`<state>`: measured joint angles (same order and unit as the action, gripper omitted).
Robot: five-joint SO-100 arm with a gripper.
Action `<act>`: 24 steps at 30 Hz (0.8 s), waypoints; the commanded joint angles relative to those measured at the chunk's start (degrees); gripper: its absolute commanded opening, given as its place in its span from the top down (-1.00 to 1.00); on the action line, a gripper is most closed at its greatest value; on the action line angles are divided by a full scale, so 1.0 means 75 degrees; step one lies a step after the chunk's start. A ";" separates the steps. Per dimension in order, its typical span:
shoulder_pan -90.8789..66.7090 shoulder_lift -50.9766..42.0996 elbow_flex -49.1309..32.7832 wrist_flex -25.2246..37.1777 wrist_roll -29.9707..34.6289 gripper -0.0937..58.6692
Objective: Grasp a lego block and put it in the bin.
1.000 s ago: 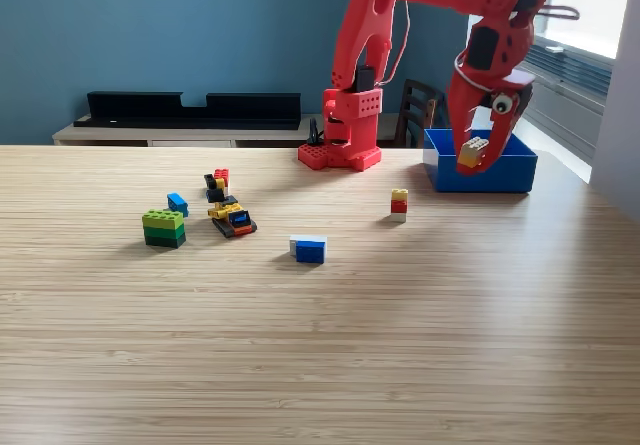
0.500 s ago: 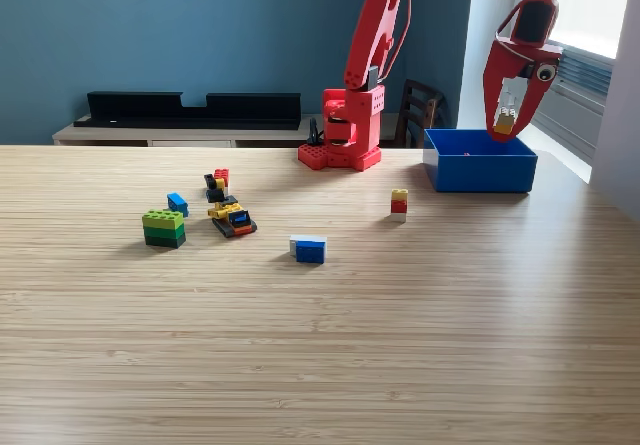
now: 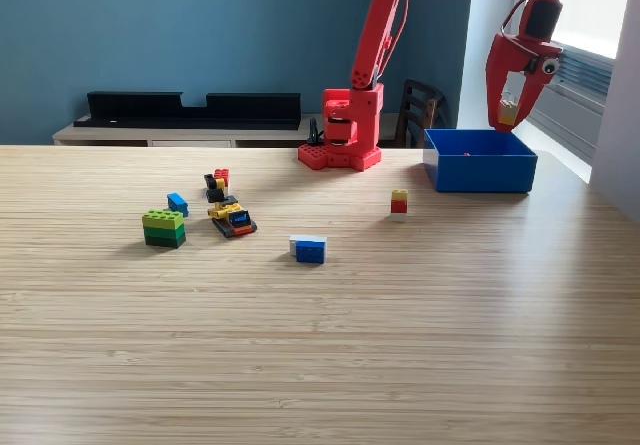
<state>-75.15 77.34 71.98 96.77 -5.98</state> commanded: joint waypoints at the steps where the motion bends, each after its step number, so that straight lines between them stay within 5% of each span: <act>1: -0.0070 0.0176 -0.0023 0.0129 -0.0070 -0.10; 8: -0.0059 0.0176 -0.0059 0.0129 -0.0082 0.00; 17: 0.1547 0.0176 -0.1020 0.0117 0.0363 0.99; 24: 0.4266 0.0176 -0.1418 0.0105 0.1160 0.99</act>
<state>-52.29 77.34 65.04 96.77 0.79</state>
